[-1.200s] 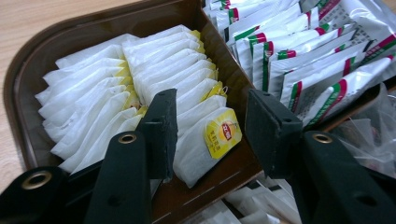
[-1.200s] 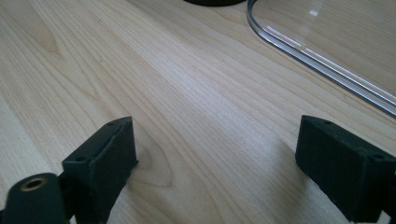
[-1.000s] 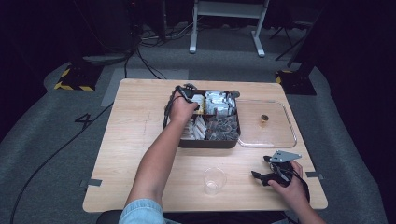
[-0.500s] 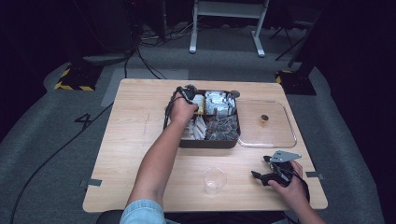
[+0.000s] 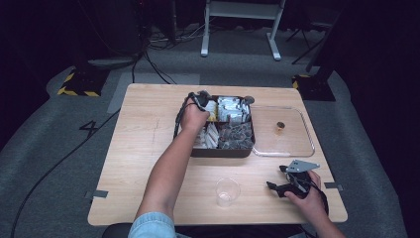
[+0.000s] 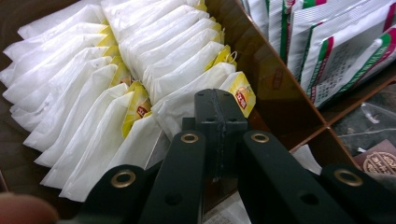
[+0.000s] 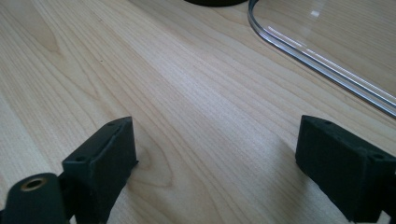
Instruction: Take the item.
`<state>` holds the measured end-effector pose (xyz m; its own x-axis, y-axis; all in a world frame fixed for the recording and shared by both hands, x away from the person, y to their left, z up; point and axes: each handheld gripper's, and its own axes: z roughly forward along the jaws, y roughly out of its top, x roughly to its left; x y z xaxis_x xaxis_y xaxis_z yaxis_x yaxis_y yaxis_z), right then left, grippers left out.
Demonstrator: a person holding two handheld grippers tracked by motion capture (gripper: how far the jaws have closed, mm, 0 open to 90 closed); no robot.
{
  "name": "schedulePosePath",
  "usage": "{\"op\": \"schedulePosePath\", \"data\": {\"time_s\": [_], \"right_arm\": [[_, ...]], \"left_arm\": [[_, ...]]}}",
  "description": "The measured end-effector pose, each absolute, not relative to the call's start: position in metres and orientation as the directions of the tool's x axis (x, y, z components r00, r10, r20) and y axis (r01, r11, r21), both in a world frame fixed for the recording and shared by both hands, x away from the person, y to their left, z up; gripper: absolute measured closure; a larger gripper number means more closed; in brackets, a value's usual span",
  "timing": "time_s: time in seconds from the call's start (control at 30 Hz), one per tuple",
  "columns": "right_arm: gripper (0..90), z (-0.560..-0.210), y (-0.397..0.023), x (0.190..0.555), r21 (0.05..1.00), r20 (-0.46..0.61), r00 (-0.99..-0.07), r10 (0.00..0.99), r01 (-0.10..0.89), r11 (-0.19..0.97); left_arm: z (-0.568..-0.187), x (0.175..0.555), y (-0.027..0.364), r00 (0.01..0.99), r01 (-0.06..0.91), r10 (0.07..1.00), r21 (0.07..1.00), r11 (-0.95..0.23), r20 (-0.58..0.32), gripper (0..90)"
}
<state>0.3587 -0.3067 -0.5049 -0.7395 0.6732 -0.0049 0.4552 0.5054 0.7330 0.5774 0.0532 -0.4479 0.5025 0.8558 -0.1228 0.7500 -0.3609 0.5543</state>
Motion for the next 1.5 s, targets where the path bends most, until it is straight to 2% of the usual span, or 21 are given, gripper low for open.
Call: {"op": "schedulePosePath", "data": {"time_s": [0.57,1.0,1.5], "right_arm": [[12.5,-0.505,-0.307,0.359,0.734,-0.004,-0.740,0.673,0.455,0.505],[12.6,-0.505,-0.307,0.359,0.734,-0.005,-0.742,0.671,0.453,0.507],[13.1,-0.505,-0.308,0.359,0.734,-0.004,-0.756,0.654,0.442,0.516]], "left_arm": [[-0.418,0.572,0.052,0.556,0.687,0.825,0.614,-0.388,-0.100,90.0],[-0.390,0.563,0.065,0.585,0.622,0.802,0.701,-0.348,-0.121,90.0],[-0.342,0.522,0.077,0.679,0.504,0.726,0.788,-0.353,-0.109,90.0]]}}
